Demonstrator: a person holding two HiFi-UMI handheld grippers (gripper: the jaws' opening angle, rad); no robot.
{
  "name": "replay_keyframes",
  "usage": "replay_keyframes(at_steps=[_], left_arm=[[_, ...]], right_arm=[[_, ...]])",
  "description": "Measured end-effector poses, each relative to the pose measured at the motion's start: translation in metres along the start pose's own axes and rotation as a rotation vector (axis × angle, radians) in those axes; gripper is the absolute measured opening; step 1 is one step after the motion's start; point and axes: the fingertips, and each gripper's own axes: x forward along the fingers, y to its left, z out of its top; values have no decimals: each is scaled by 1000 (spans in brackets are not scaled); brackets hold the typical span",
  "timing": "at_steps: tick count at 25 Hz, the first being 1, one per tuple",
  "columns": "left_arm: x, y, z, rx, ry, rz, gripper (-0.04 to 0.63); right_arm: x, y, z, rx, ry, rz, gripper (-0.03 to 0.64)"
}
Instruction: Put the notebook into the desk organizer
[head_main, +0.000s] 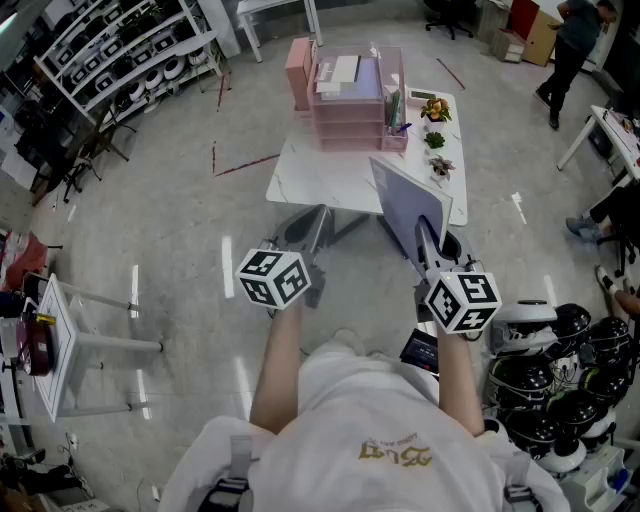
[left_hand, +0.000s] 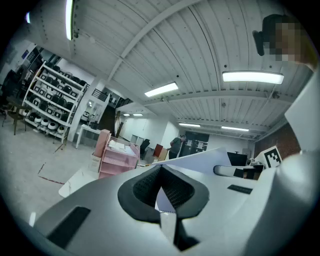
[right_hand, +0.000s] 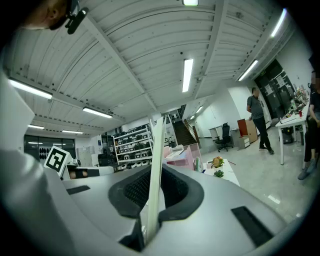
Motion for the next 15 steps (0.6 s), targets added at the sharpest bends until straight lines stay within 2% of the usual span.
replay_keyframes(at_steps=[10,15], left_arm=[[-10,-6,2,5,-8,6,17],[-12,-4,7,13,-11,14,15]], right_arm=[[-9,4,7,15,-21,11,43],[-11,2,19,35,-74,12,43]])
